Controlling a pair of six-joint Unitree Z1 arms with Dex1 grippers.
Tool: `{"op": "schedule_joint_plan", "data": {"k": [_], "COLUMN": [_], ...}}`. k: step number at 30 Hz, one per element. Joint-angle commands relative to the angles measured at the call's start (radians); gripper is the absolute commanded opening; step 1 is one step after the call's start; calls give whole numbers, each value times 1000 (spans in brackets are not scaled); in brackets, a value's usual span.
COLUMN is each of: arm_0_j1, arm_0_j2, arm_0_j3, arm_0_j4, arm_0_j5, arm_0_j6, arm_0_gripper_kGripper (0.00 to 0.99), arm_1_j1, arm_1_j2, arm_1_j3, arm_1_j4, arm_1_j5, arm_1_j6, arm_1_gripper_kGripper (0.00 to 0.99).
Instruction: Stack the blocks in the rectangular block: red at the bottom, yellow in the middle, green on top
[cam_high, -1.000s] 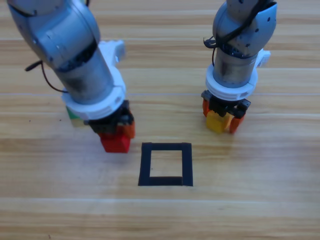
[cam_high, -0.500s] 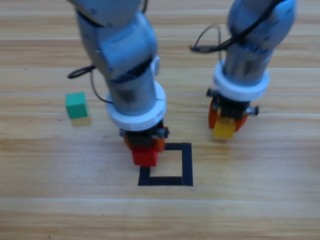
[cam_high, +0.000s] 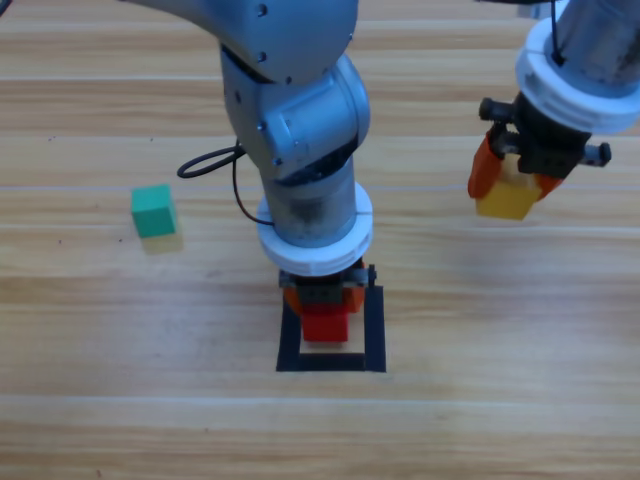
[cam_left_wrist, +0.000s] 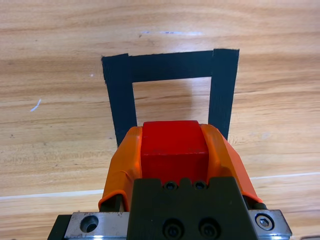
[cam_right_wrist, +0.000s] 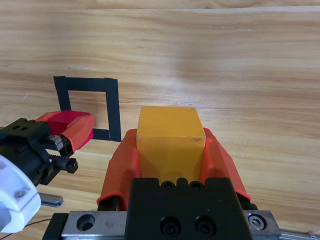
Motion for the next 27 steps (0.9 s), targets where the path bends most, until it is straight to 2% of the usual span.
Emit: {"op": "schedule_joint_plan", "data": {"k": [1, 27], "arm_0_j1": [-29, -33], "arm_0_j2": [69, 104], "arm_0_j3": [-23, -52], "arm_0_j4": [5, -4], "arm_0_j5": [24, 44], "arm_0_j6": [-31, -32], "arm_0_gripper_kGripper": [152, 152], "arm_1_j1": [-25, -25], "arm_1_j2": [-14, 38], "arm_1_j3": [20, -6], "arm_1_j4": [-1, -2], "arm_1_j5": [-5, -2], "arm_1_j6": [-14, -34], "arm_1_gripper_kGripper": [29, 29]}}
